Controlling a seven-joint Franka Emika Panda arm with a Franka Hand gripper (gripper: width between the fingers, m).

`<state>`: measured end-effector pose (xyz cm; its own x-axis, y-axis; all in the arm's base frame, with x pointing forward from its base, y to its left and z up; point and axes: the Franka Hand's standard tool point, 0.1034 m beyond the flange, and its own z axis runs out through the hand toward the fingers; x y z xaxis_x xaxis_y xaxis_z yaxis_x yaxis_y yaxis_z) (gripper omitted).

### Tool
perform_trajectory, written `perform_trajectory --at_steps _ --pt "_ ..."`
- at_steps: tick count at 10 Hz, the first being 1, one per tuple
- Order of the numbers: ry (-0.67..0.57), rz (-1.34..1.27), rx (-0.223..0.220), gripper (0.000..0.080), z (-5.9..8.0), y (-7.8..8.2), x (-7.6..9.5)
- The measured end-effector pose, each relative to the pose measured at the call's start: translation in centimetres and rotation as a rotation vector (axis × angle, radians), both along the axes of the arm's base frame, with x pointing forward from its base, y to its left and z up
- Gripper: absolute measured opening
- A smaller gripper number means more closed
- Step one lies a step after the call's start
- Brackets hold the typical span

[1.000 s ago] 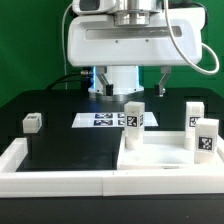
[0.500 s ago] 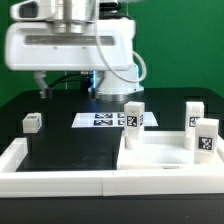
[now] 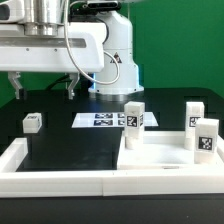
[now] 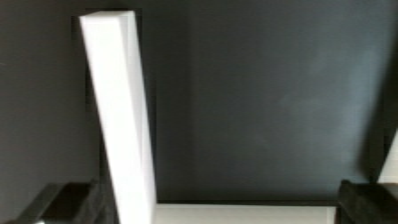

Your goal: Assemble square table

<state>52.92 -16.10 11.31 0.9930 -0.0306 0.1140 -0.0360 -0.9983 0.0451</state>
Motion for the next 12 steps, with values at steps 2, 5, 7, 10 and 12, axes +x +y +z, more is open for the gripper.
perform_trajectory --at_steps 2,5,7,10,12 --pt "0.007 0.019 -0.015 0.0649 -0.9 -1.9 -2.1" --pt "0.031 0.06 -0.027 0.0649 -2.3 -4.3 -5.8" --pt "0.039 0.058 -0.022 0.0649 -2.6 -4.2 -6.7" --pt "0.062 0.085 -0.019 0.0649 -3.3 -4.8 -9.0" --pt "0.075 0.111 -0.037 0.0649 -4.4 -5.5 -12.1"
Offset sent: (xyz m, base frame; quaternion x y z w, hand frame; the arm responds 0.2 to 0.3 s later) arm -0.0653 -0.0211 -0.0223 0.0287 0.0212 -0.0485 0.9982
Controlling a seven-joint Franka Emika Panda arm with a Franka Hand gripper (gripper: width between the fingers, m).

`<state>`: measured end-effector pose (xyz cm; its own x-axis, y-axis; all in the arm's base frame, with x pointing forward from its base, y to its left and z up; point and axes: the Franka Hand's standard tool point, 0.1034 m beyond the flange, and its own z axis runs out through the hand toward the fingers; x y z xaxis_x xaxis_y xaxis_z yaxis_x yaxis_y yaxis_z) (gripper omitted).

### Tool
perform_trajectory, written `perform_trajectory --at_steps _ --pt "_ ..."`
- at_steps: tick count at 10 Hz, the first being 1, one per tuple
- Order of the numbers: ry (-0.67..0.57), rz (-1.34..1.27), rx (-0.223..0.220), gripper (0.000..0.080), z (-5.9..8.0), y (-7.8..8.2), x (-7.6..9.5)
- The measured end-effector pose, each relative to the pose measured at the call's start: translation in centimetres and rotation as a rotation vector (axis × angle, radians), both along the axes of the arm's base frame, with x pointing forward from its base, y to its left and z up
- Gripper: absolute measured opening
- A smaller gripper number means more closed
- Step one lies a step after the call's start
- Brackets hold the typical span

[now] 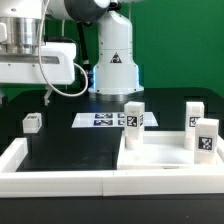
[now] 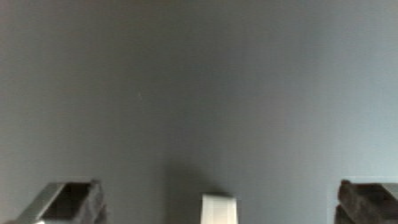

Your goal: Assemble square table

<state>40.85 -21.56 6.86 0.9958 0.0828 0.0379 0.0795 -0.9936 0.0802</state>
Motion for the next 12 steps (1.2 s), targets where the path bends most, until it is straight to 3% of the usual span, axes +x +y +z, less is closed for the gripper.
perform_trajectory --at_steps 3,8,9,10,12 --pt "0.021 0.026 -0.004 0.0649 -0.8 -0.4 -2.2" --pt "0.035 0.018 0.007 0.0649 -1.1 -0.2 -2.3" --pt "0.092 0.008 0.053 0.0649 -1.7 0.7 -3.1" --pt "0.132 0.002 0.072 0.0649 -1.9 1.3 -3.0" --pt "0.243 0.008 0.083 0.0649 -2.6 2.1 -2.6"
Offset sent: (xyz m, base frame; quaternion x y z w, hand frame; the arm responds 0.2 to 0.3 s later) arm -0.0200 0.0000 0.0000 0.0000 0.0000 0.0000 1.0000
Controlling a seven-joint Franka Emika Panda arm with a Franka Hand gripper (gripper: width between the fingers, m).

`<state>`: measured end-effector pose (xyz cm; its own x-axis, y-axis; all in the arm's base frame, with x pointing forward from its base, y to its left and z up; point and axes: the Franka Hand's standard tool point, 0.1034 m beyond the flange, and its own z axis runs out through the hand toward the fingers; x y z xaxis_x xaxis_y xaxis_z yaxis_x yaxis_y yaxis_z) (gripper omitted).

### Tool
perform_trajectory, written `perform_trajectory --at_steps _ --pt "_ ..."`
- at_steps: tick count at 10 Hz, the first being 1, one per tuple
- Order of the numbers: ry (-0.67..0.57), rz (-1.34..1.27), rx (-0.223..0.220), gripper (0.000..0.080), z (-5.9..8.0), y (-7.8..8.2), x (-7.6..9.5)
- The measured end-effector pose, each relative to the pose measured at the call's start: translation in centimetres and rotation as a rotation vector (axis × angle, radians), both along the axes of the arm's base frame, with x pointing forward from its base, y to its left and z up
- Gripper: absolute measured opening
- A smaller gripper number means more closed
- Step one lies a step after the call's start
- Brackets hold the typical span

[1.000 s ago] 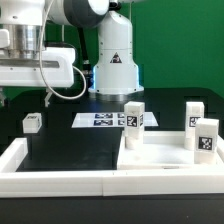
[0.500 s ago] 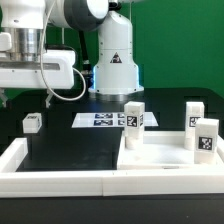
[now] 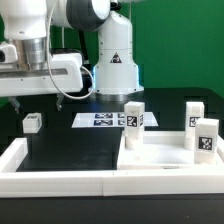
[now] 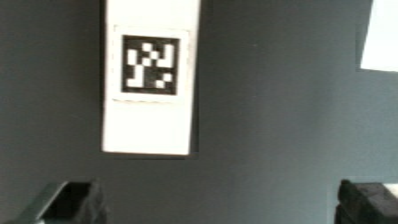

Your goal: Assemble square table

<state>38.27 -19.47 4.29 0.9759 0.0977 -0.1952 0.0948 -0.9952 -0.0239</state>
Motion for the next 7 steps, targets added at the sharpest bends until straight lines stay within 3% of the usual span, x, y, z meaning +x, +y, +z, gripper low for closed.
perform_trajectory --at_steps 2,4,7 --pt "0.063 0.018 -0.021 0.0649 -0.66 -0.61 0.57" --pt "0.174 0.007 -0.066 0.0649 0.07 -1.16 0.99" --pt "0.18 0.003 -0.07 0.0649 0.0 -1.06 0.95"
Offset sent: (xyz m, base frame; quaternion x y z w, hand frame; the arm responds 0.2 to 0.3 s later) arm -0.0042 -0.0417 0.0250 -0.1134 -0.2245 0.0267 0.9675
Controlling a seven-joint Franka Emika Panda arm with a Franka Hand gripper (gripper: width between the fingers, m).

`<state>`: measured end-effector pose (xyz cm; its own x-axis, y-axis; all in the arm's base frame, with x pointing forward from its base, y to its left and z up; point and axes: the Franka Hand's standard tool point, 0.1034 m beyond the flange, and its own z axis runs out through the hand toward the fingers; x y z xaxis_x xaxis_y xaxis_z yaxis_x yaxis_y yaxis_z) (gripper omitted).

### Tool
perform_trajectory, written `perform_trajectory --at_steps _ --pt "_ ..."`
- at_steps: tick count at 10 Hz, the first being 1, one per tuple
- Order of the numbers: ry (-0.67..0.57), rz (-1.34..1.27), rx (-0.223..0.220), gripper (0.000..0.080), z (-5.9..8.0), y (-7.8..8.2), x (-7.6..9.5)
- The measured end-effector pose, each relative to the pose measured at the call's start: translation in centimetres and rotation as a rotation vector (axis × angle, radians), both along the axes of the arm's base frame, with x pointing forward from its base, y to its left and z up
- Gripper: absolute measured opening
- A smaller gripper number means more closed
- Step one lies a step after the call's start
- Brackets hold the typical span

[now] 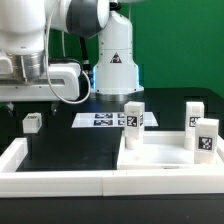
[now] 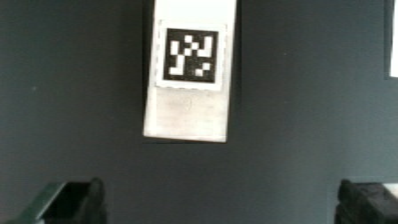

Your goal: Assemble square table

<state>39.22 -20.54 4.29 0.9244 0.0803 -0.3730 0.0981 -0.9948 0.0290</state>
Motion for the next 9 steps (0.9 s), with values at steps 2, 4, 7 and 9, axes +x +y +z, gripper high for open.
perform_trajectory --at_steps 2,4,7,9 --pt "-0.011 -0.006 -0.019 0.0649 -0.1 -0.3 0.1" --pt "-0.016 -0.026 -0.044 0.0649 -0.3 -1.2 -0.4" --pt "-0.005 -0.026 -0.035 0.0649 -0.3 -1.6 -1.1" --pt "0.121 -0.043 -0.02 0.0649 -0.4 -1.0 -1.6"
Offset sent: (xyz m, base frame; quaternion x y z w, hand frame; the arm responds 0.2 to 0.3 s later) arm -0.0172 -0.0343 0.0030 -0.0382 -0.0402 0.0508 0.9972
